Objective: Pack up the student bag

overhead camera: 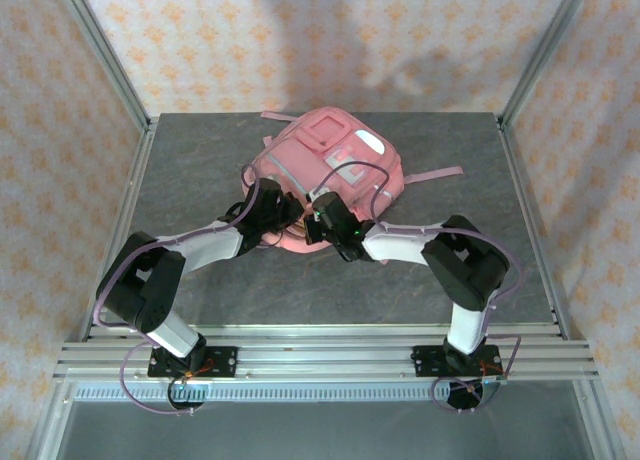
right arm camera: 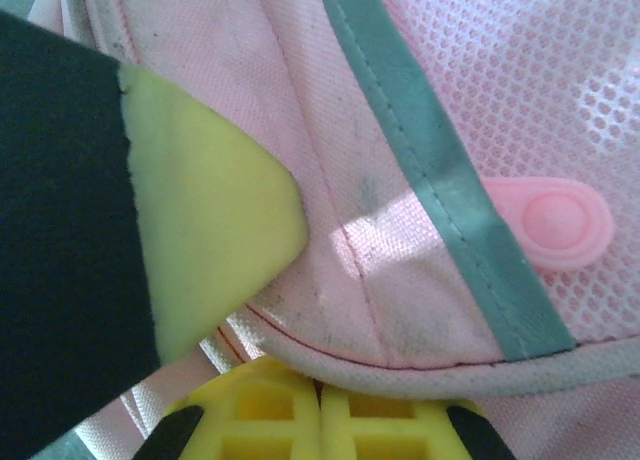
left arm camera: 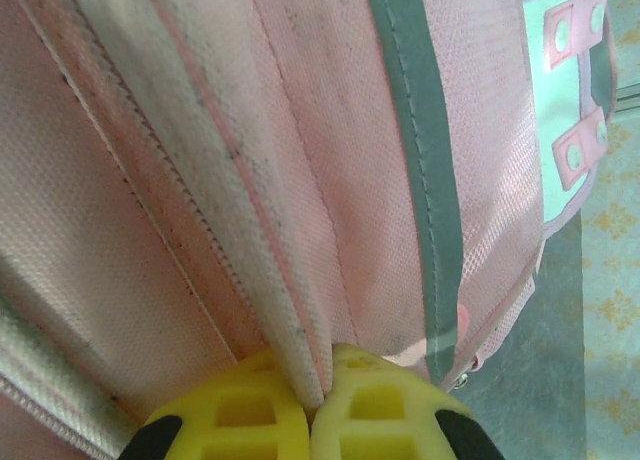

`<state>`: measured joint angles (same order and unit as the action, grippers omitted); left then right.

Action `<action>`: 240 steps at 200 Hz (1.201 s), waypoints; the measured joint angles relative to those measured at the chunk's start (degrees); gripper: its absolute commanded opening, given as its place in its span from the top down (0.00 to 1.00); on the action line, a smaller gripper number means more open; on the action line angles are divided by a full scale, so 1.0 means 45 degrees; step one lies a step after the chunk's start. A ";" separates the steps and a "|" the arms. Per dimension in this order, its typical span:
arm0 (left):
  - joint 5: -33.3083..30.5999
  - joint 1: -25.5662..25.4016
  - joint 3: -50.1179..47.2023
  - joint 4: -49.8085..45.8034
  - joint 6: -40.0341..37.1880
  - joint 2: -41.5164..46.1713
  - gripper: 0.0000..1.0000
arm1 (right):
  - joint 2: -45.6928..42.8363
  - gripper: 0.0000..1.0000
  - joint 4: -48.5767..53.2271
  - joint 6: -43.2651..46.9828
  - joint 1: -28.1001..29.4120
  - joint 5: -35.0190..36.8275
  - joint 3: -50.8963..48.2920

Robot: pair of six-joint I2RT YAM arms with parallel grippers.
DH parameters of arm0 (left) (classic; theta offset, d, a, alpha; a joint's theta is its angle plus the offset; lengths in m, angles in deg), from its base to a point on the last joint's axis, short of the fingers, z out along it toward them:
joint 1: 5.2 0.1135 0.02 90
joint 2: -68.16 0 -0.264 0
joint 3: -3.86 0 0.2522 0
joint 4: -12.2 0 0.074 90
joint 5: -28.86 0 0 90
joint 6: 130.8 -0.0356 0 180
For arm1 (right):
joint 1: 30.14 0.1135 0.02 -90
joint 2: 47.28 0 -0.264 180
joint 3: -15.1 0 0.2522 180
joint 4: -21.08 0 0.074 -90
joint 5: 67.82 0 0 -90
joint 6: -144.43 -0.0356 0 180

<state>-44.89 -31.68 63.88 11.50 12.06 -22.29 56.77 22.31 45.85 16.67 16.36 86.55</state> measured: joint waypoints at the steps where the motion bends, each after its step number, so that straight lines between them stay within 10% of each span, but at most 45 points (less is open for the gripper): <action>1: 0.0000 0.0005 0.0000 0.0000 0.0000 0.0000 1.00 | -0.0010 1.00 0.0010 0.0000 -0.0005 0.0010 0.0000; 97: 0.0661 0.0233 -0.0529 0.0816 -0.0185 0.0466 1.00 | -0.0918 0.98 0.1214 -0.1413 -0.1637 -0.0291 -0.0204; 122: 0.0661 0.0243 -0.0568 0.0962 -0.0185 0.0471 1.00 | -0.0797 0.80 0.1763 -0.1787 -0.1651 -0.0364 0.0170; 180: 0.0136 0.0393 -0.0554 -0.0374 -0.1035 0.2438 0.36 | -0.2098 0.38 0.2749 -0.2438 -0.2783 0.0835 -0.0573; 192: -0.0155 0.0398 -0.0549 -0.0670 -0.1389 0.3123 0.02 | -0.2822 0.33 0.2934 -0.2511 -0.3084 0.1166 -0.0826; 203: -0.0466 0.0423 -0.0534 -0.0967 -0.1710 0.3672 0.01 | -0.3483 0.27 0.3079 -0.2555 -0.3138 0.1316 -0.0971; 210: -0.0641 0.0432 -0.0510 -0.1190 -0.1846 0.3949 0.01 | -0.3910 0.01 0.3172 -0.2599 -0.3118 0.1360 -0.1005; 240: -0.1749 0.0675 -0.0277 -0.2419 -0.2900 0.4843 0.01 | -0.5187 0.00 0.3240 -0.2346 -0.3021 0.1651 -0.0957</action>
<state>-52.76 -28.64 62.64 0.62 -0.99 -0.50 33.43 36.88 35.30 3.07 23.79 82.24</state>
